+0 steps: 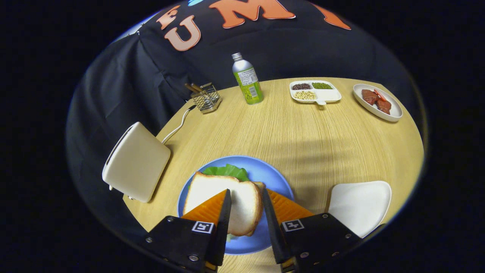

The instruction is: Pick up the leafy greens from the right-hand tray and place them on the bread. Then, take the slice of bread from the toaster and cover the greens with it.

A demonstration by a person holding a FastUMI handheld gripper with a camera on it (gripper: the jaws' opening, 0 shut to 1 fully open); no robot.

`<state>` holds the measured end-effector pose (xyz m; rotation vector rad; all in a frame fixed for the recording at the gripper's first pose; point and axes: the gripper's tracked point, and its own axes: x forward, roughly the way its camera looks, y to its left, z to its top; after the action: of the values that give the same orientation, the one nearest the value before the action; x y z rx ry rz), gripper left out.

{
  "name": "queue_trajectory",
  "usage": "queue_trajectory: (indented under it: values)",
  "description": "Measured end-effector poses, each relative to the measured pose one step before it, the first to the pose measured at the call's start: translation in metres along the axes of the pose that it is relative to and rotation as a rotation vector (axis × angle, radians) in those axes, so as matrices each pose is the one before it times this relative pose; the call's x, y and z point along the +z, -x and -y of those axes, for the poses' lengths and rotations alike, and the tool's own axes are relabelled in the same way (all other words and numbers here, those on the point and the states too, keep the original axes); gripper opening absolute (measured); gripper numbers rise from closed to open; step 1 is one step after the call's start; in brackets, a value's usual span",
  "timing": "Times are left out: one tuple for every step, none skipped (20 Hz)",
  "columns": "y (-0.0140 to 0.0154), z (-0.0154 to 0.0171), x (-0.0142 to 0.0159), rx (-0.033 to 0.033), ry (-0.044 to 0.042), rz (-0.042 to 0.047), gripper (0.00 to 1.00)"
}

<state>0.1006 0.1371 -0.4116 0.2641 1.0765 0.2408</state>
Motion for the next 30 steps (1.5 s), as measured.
queue_trajectory:
  values:
    - [0.00465,-0.00293,0.00478,0.00925,0.00451,0.02124,0.52]
    - [0.00596,-0.00494,0.00772,0.01512,-0.00036,0.02986,0.55]
    - [0.00854,-0.00367,0.00722,0.01029,0.00042,0.02951,0.58]
    - [0.0098,-0.00236,0.00907,0.00355,0.00791,0.03455,0.62]
    - [0.01054,-0.00136,0.01136,-0.00685,0.01584,0.0422,0.65]
    - [0.01171,-0.00046,0.01224,-0.01293,0.02444,0.04696,0.7]
    - [0.01404,-0.00068,0.01132,-0.0149,0.0248,0.04594,0.72]
    - [0.01185,-0.00126,0.01183,-0.00871,0.01756,0.0416,0.77]
    - [0.01135,-0.00164,0.01072,-0.00763,0.01135,0.04257,0.8]
    - [0.01125,-0.00159,0.01265,-0.00502,0.0116,0.0463,0.84]
    - [0.01117,-0.00048,0.01234,-0.0066,0.01521,0.04473,0.86]
    - [0.01121,-0.00041,0.01162,-0.00528,0.0175,0.03858,0.88]
    - [0.01119,-0.00289,0.00943,0.0047,0.01587,0.03081,0.89]
    - [0.01064,-0.00333,0.01024,0.00833,0.00942,0.02861,0.9]
    - [0.01041,-0.00144,0.01074,0.00383,0.00645,0.03213,0.9]
    - [0.01063,-0.00112,0.01199,-0.00078,0.009,0.03692,0.91]
    - [0.01049,0.00164,0.01289,-0.00945,0.01593,0.04224,0.91]
    - [0.01068,0.00176,0.01434,-0.01595,0.02136,0.04828,0.91]
    - [0.00916,0.00082,0.01188,-0.01084,0.02952,0.04408,0.91]
    - [0.00959,0.00084,0.00851,-0.01388,0.02203,0.03504,0.91]
    - [0.00904,-0.00269,0.00721,-0.00576,0.01409,0.03148,0.91]
    - [0.00826,-0.00208,0.00589,-0.00579,0.00873,0.02379,0.91]
    - [0.00826,-0.00103,0.00507,-0.00234,0.01057,0.0207,0.91]
    - [0.00771,0.00101,0.00511,-0.01392,0.0145,0.01908,0.91]
    - [0.00632,0.0038,0.00532,-0.01917,0.01688,0.01749,0.91]
    - [0.00551,0.00107,0.00473,-0.01086,0.0185,0.02119,0.91]
    - [0.00544,0.00135,0.00299,-0.01382,0.01203,0.02099,0.91]
    - [0.00485,0.00179,0.00023,-0.01315,0.00617,0.0132,0.91]
    - [0.00443,0.00131,-0.003,-0.01254,0.00032,0.00281,0.92]
    - [0.00478,0.00094,-0.00098,-0.0077,-0.00673,0.00318,0.92]
